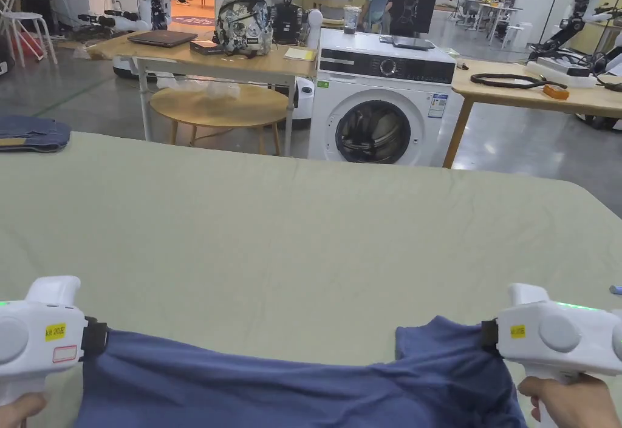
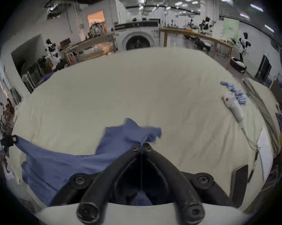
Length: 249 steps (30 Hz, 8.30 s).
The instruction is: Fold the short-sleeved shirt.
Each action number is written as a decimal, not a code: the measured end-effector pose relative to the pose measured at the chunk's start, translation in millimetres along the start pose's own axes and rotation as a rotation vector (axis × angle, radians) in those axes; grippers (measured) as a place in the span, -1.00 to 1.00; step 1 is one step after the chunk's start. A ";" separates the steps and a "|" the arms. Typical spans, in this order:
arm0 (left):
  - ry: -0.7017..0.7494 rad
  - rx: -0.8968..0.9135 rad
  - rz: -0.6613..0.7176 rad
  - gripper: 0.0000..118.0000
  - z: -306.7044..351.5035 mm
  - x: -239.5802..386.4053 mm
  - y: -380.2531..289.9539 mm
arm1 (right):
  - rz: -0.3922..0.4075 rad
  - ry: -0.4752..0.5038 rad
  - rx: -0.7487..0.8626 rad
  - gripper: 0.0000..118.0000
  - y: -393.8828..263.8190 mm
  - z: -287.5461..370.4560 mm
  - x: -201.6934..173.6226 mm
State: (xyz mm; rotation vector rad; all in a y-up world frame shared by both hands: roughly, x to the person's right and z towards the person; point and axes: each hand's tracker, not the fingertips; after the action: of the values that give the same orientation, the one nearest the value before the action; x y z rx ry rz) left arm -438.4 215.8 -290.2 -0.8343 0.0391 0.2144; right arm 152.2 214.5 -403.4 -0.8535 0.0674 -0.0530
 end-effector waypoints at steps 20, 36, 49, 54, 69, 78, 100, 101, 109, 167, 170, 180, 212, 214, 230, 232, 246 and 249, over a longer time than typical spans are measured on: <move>-0.071 -0.023 -0.017 -1.00 72.6 -29.6 -82.6 | 0.063 -0.011 0.013 -1.00 -121.9 144.8 -3.0; 0.005 -0.274 -0.093 -1.00 39.4 -25.6 -146.7 | 0.161 -0.106 -0.287 -1.00 -209.2 82.1 6.8; 0.020 -0.159 -0.045 -0.48 60.4 -10.9 -129.3 | 0.152 -0.193 -0.088 0.20 -179.8 120.5 -3.4; -0.021 0.020 -0.049 -0.48 73.3 10.0 -114.5 | 0.120 -0.178 0.129 0.20 -161.2 135.3 -31.7; 0.141 0.526 -0.193 -1.00 81.2 82.8 -93.6 | 0.037 -0.029 0.608 -1.00 -141.7 124.2 -139.2; 0.141 0.613 -0.189 -1.00 96.3 88.2 -95.3 | 0.063 -0.047 0.715 -1.00 -136.5 134.6 -163.2; -0.378 -0.218 0.345 0.25 36.0 -128.5 -120.1 | 0.118 -0.014 0.652 -1.00 -136.0 113.5 -175.1; -0.415 -0.244 0.355 0.25 29.6 -133.0 -121.5 | 0.117 -0.014 0.645 -1.00 -136.8 112.1 -174.8; -0.730 -0.299 0.540 0.25 -19.6 -135.2 -145.1 | 0.111 -0.010 0.601 -1.00 -142.3 105.7 -171.2; -0.452 -0.475 0.038 -0.96 -2.5 130.0 -106.4 | 0.108 -0.002 0.541 -1.00 -143.8 98.9 -147.0; -0.382 -0.501 -0.012 -0.96 -25.0 148.1 -115.2 | 0.102 -0.012 0.533 -1.00 -144.7 97.9 -143.2; -0.413 -0.461 -0.025 -0.25 -18.5 158.0 -115.0 | 0.099 -0.019 0.515 -1.00 -148.4 97.2 -139.6; -0.585 -0.415 0.202 -1.00 -98.1 152.3 -145.2 | 0.069 -0.034 0.501 -1.00 -158.2 99.8 -123.9; -0.608 -0.408 0.257 -1.00 -96.9 147.3 -148.1 | 0.067 -0.037 0.502 -1.00 -158.6 100.0 -122.6; -0.491 -0.208 0.212 -0.79 17.1 26.7 -105.4 | 0.090 -0.022 0.530 -1.00 -154.8 100.4 -129.8; -0.465 -0.210 0.211 -0.34 23.7 4.7 -110.6 | 0.091 -0.017 0.533 -1.00 -153.5 100.0 -132.2; -0.734 -0.332 0.401 -0.27 -55.3 -12.6 -167.8 | 0.079 -0.003 0.512 -1.00 -157.0 99.2 -137.9; -0.793 -0.298 0.508 -0.68 -61.3 -18.2 -172.6 | 0.076 -0.010 0.515 -1.00 -158.3 102.5 -134.4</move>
State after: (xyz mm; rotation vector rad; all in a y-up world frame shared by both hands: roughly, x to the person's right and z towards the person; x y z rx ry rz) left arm -418.0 54.9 -203.1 -0.9750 -0.5420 1.0362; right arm 23.4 197.6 -211.7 -0.3359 0.0727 0.0062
